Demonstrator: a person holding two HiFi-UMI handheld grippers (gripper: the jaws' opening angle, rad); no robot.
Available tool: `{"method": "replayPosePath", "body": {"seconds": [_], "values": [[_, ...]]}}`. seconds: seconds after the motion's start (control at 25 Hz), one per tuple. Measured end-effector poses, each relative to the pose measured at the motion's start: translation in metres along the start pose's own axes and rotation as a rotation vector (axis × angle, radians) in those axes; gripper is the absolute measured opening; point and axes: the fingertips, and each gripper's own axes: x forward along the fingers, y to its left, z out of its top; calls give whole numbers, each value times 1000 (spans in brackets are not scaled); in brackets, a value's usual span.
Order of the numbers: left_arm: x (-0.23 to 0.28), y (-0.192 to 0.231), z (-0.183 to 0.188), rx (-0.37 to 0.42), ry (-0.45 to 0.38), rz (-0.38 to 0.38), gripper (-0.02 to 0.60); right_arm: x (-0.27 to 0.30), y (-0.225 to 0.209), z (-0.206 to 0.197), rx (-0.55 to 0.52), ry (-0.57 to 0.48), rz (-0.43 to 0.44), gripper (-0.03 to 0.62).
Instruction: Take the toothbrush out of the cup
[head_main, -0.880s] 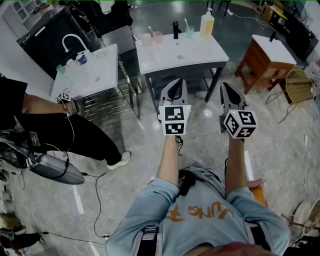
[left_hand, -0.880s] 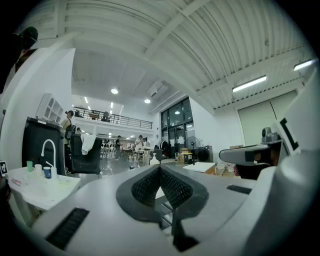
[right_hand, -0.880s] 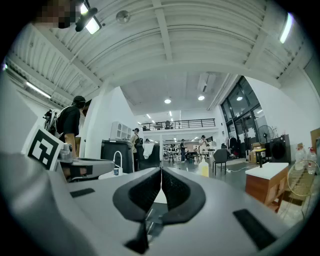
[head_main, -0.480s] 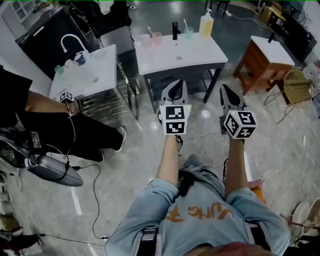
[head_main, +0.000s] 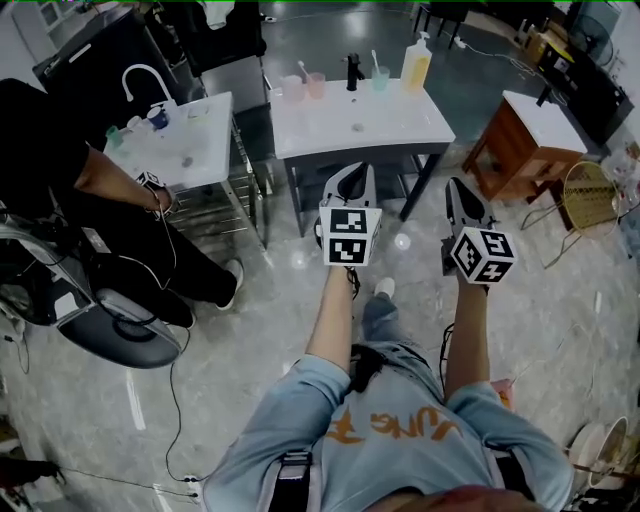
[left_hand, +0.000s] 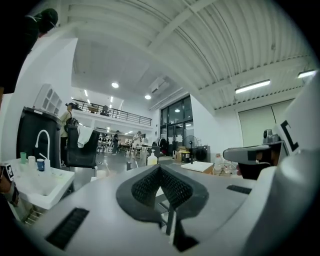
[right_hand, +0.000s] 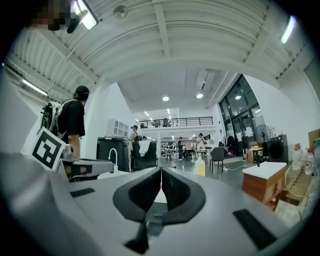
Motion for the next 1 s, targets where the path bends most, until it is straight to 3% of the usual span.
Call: {"method": "replayPosePath", "body": {"seconds": [0.6,1.0], "values": [[96,25,-32,-10,45,33,8,82,-51,-21,50,-21,31,28],[206,22,-85,-24,211,6,8,171,-107,-66,72,87,49,28]]}}
